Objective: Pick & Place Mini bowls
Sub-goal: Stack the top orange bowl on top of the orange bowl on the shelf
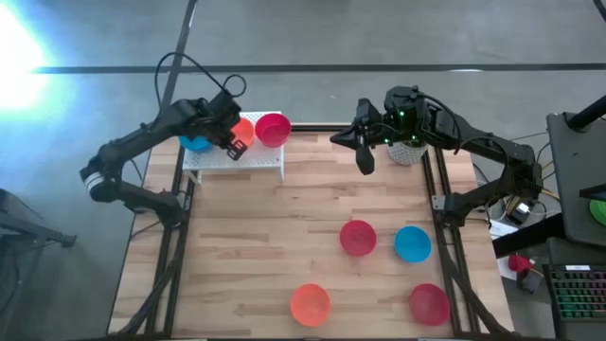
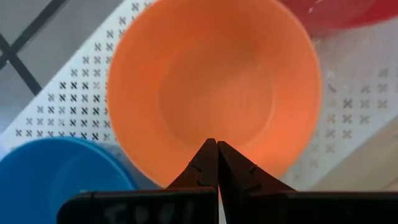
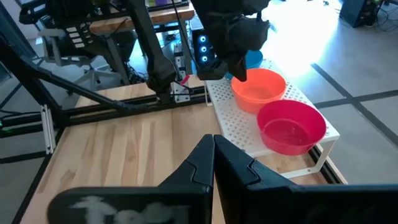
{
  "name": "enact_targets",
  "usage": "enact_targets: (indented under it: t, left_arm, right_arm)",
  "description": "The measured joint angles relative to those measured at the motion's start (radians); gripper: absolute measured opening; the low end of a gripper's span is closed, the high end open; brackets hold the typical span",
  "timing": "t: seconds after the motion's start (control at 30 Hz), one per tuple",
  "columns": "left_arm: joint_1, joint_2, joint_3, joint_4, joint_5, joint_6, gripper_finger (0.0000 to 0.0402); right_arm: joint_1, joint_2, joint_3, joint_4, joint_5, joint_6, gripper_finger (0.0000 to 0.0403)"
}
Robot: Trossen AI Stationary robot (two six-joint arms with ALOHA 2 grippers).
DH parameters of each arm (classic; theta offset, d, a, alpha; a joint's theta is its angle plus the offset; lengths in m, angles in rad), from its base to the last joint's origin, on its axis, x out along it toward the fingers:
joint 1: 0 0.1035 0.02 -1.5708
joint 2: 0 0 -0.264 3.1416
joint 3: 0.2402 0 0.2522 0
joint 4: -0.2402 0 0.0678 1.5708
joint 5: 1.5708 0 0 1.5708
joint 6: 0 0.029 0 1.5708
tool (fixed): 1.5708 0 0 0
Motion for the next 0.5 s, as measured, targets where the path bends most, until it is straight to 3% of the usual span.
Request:
enact_targets:
  t: [0.5]
  left_arm:
    - [0.006, -0.002, 0.011, -0.058, -0.080, -0.026, 0.0000]
  right_arm:
    - [0.000, 0.000, 0.000, -0.001, -0.001, 0.000, 0.0008]
